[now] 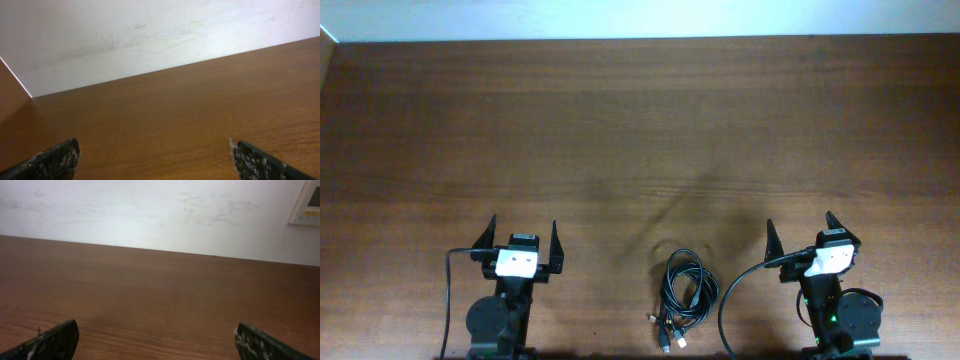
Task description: Untangle cables
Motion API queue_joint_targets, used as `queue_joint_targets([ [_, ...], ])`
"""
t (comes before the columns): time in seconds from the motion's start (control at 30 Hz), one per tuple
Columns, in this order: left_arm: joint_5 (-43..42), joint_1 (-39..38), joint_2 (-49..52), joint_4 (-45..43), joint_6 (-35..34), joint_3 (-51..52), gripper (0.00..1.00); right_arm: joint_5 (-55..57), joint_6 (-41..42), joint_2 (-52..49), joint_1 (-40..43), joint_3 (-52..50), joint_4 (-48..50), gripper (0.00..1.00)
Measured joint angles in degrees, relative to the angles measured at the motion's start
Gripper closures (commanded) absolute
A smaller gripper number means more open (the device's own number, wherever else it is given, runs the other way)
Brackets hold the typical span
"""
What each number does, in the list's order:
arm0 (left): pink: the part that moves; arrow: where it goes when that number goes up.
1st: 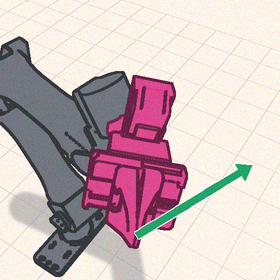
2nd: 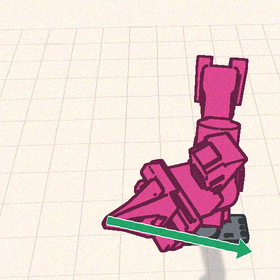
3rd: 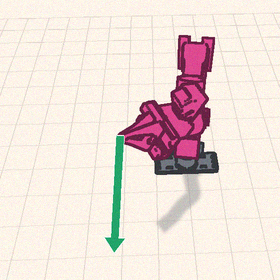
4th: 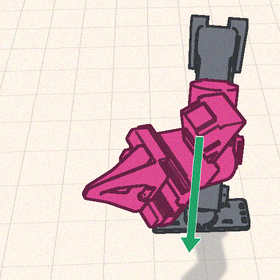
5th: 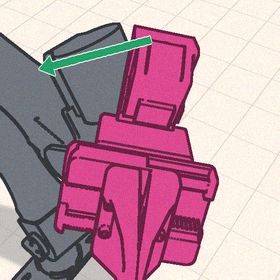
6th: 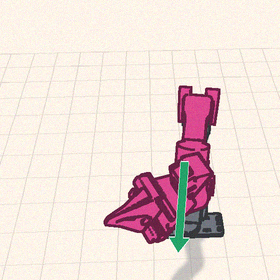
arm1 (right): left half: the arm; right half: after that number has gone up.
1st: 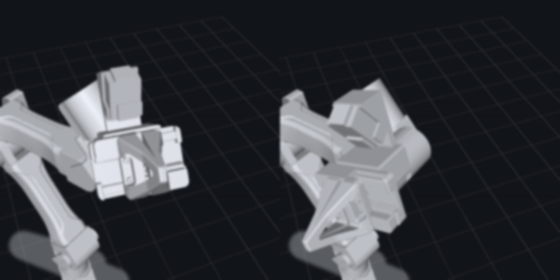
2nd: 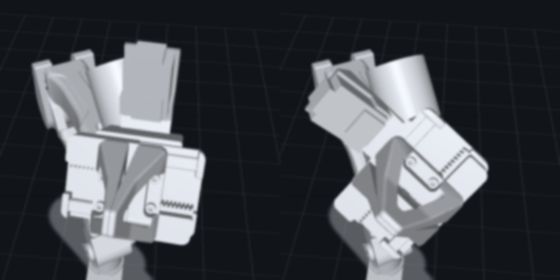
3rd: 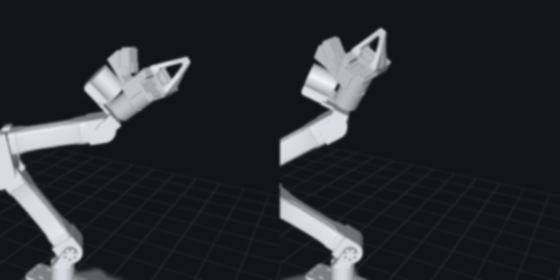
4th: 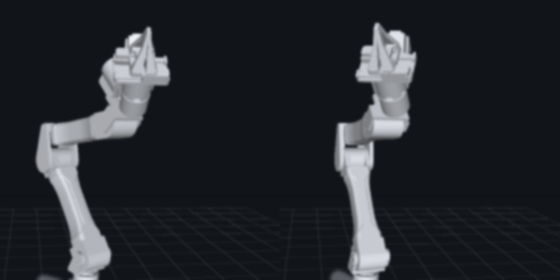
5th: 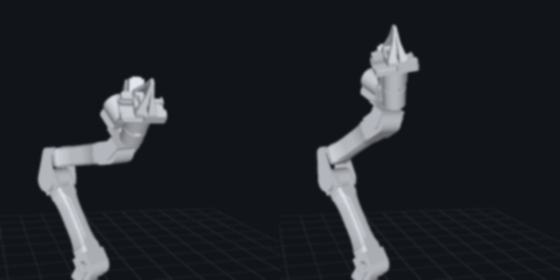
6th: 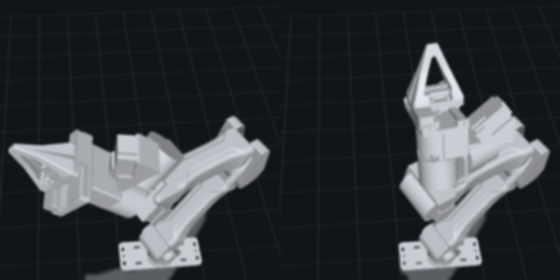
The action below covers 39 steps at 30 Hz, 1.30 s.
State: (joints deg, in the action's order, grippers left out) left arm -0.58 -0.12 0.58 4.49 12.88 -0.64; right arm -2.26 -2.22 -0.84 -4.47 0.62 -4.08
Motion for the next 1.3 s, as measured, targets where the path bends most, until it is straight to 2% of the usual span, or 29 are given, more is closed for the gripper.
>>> queue_joint_targets([
  [1.23,-0.04,0.00,0.00,0.00,0.02,0.00,0.01,0.00,0.02,0.00,0.00,0.00,0.00,0.00],
  [1.3,-3.02,0.00,0.02,-1.42,0.02,0.04,0.01,-0.02,0.00,0.00,0.00,0.00,0.00,0.00],
])
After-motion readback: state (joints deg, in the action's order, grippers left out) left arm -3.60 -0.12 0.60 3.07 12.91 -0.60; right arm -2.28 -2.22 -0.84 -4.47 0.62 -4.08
